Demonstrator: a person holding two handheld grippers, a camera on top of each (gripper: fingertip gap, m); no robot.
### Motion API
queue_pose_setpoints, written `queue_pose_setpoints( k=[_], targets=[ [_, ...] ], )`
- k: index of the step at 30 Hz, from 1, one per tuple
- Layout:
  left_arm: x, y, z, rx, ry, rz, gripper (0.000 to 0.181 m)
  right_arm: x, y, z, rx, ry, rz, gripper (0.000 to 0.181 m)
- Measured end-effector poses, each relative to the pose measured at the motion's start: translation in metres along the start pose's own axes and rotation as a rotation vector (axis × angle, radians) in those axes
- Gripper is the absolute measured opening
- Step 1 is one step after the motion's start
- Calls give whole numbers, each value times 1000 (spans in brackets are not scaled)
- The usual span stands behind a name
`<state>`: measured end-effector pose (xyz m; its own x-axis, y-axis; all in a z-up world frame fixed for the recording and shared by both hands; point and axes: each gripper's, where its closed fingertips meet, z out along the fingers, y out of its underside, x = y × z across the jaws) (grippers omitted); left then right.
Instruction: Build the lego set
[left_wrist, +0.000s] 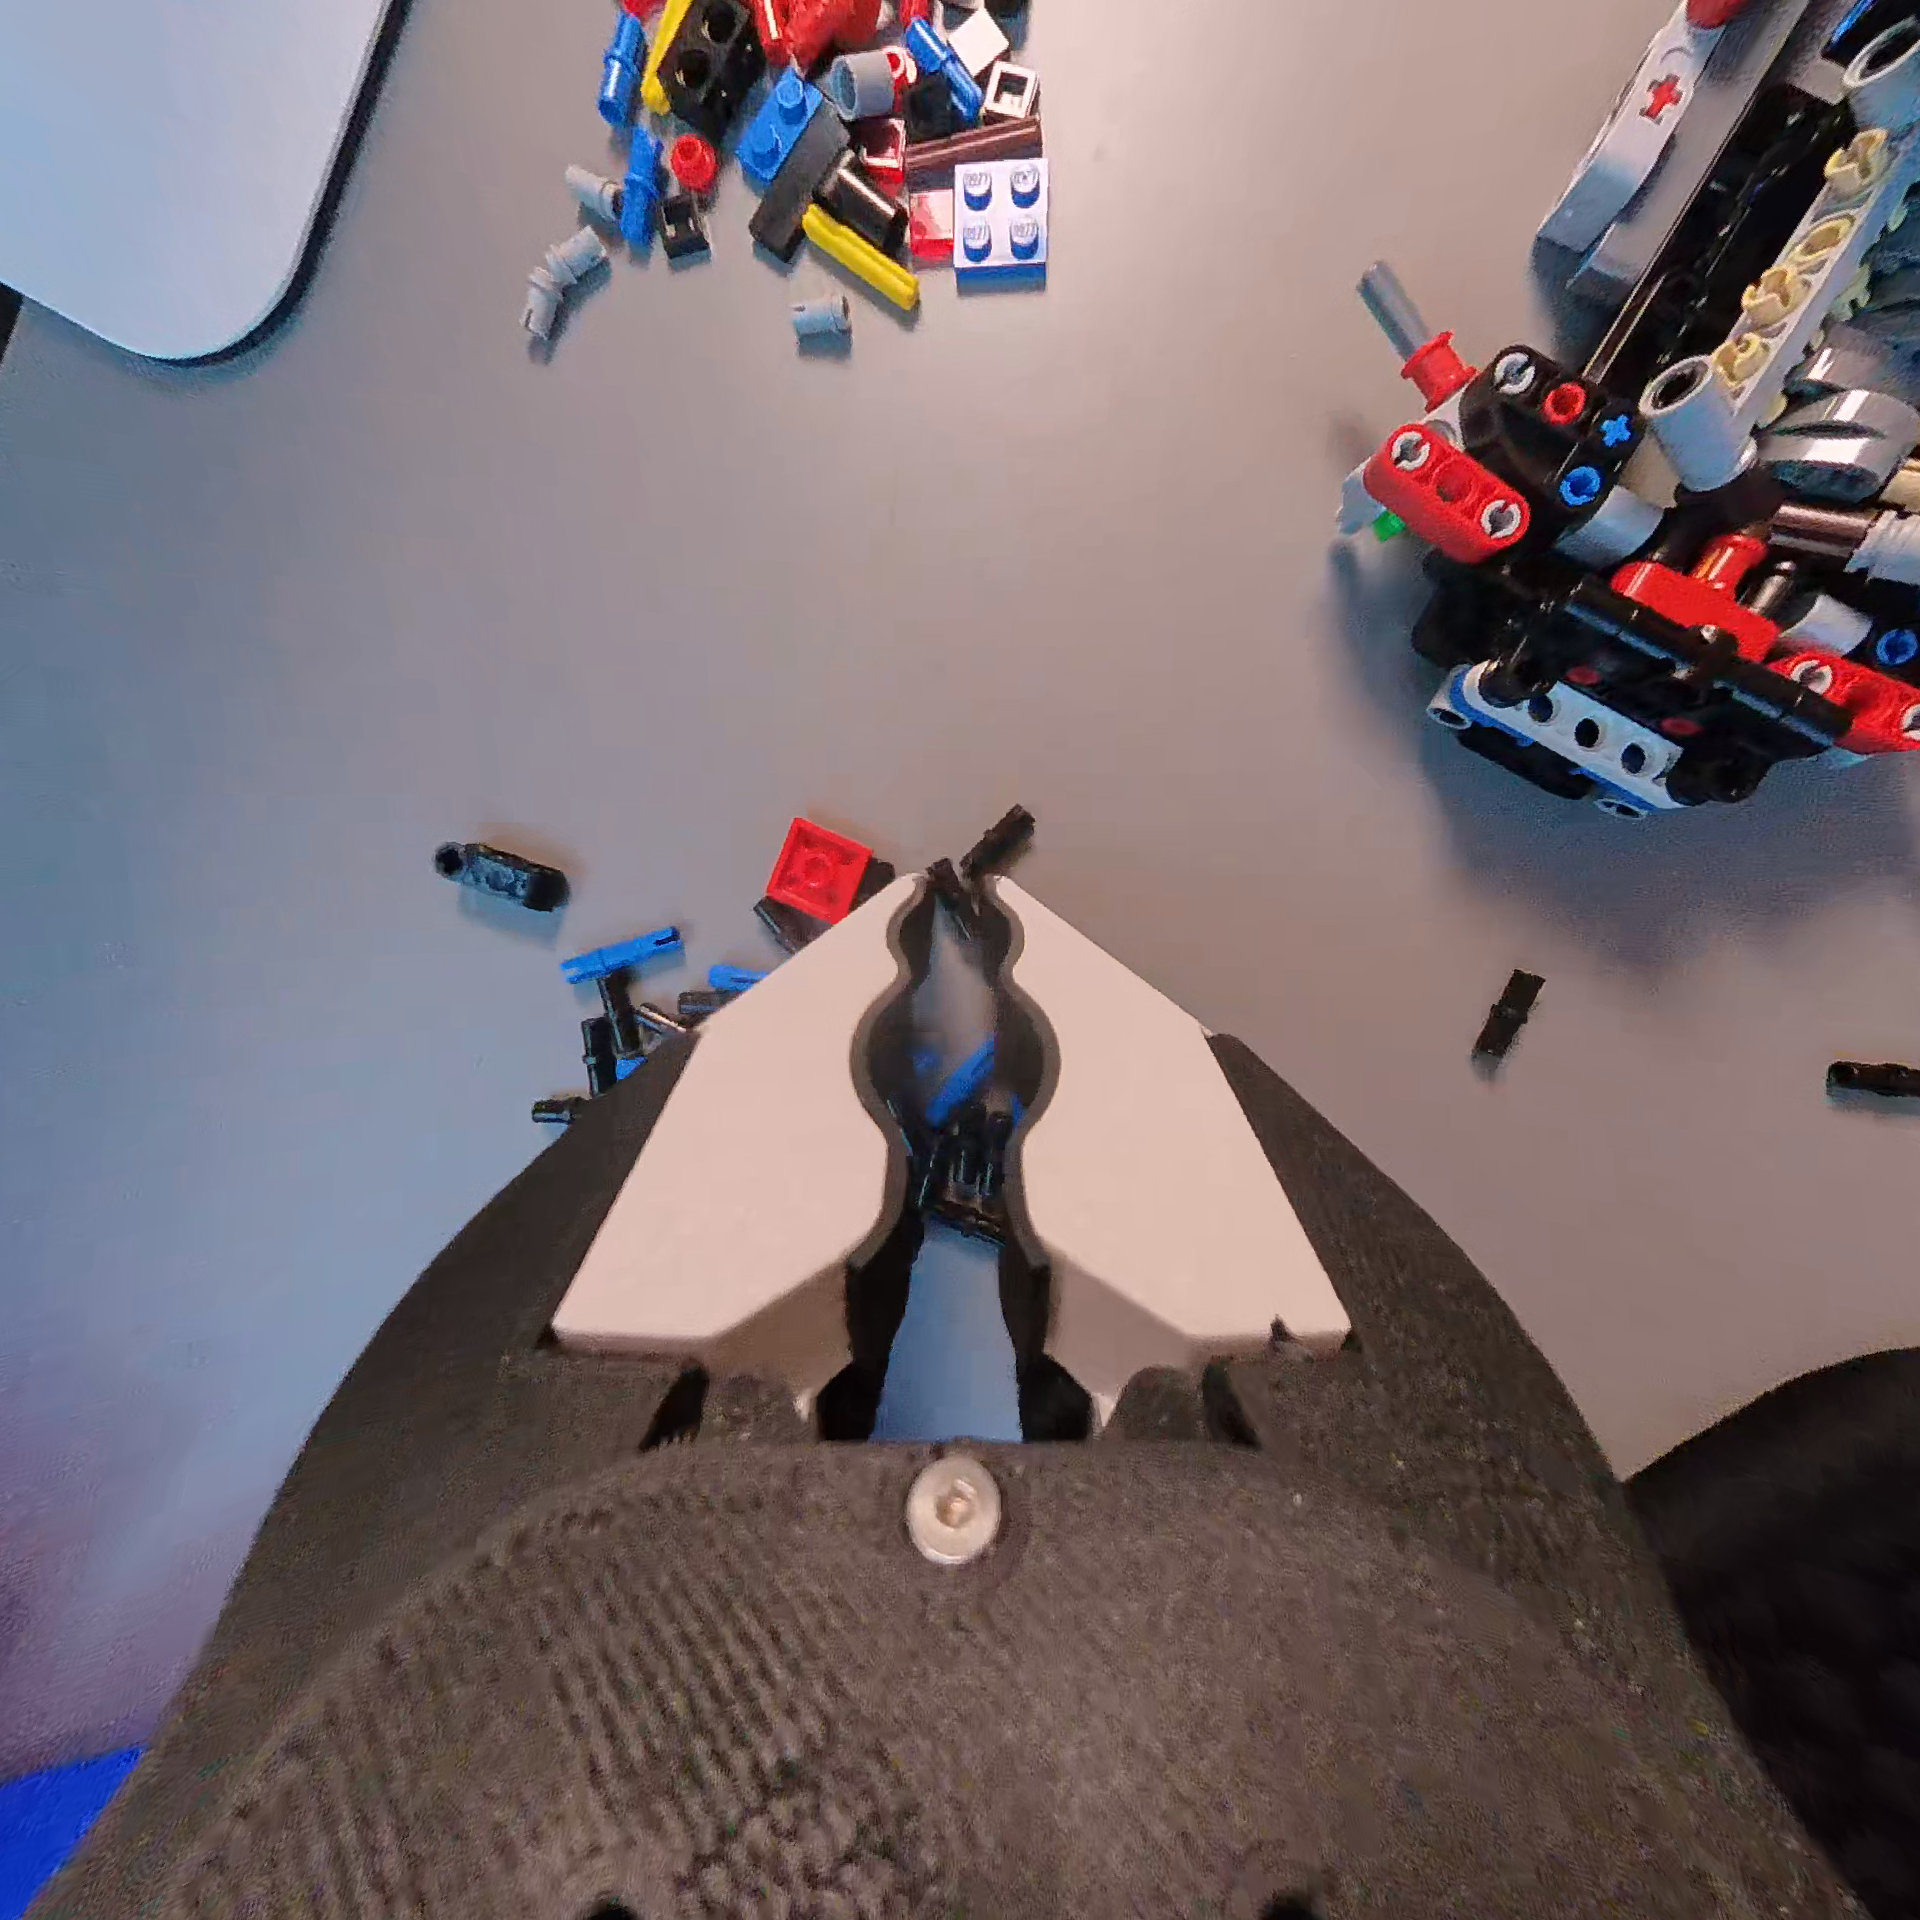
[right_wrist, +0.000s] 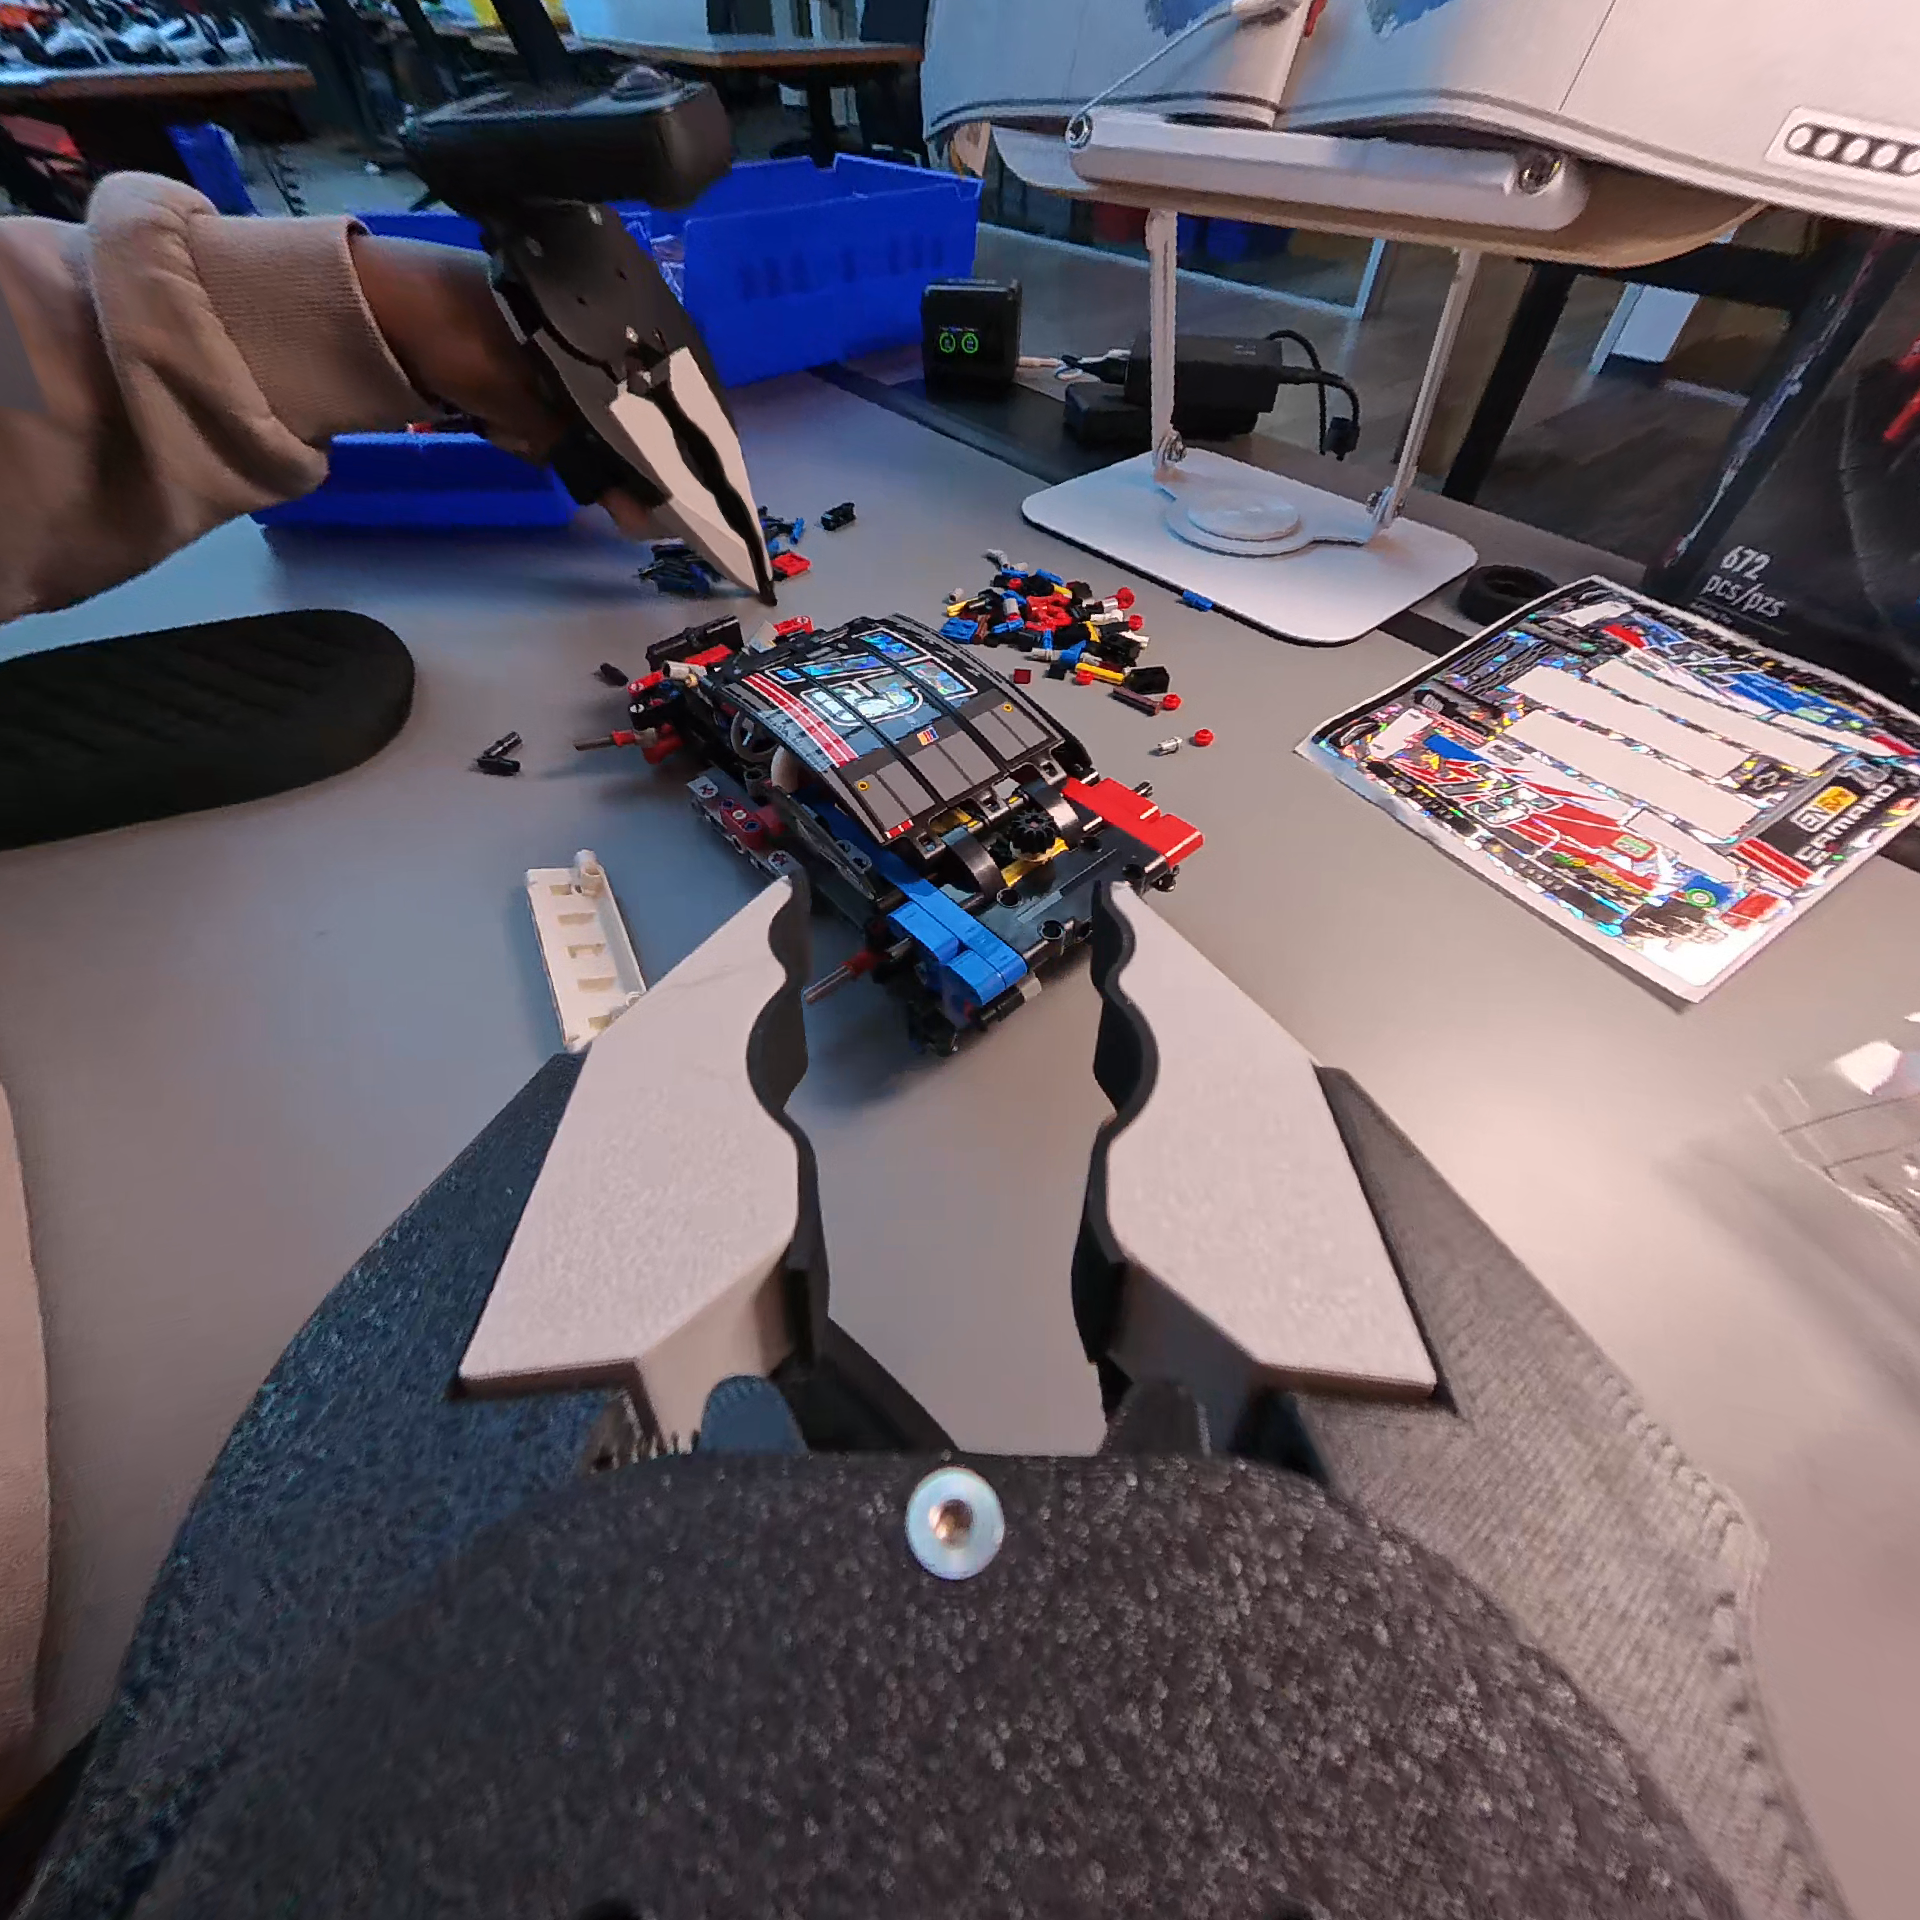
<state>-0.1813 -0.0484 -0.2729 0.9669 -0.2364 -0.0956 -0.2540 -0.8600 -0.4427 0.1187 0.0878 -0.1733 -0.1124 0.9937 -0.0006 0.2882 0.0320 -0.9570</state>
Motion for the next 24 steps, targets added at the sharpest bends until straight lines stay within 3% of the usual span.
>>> queue_pose_setpoints(
  k=[5, 12, 24],
  targets=[
    [2, 1, -1, 9, 16, 10, 3, 0, -2, -1, 22, 0, 10, 48],
    [81, 4, -26, 52, 243, 109, 3, -2, -7, -3, 50, -10, -1, 46],
    [137, 17, -29, 59, 426, 139, 3, -13, -14, -4, 76, -28, -26, 43]
  ],
)
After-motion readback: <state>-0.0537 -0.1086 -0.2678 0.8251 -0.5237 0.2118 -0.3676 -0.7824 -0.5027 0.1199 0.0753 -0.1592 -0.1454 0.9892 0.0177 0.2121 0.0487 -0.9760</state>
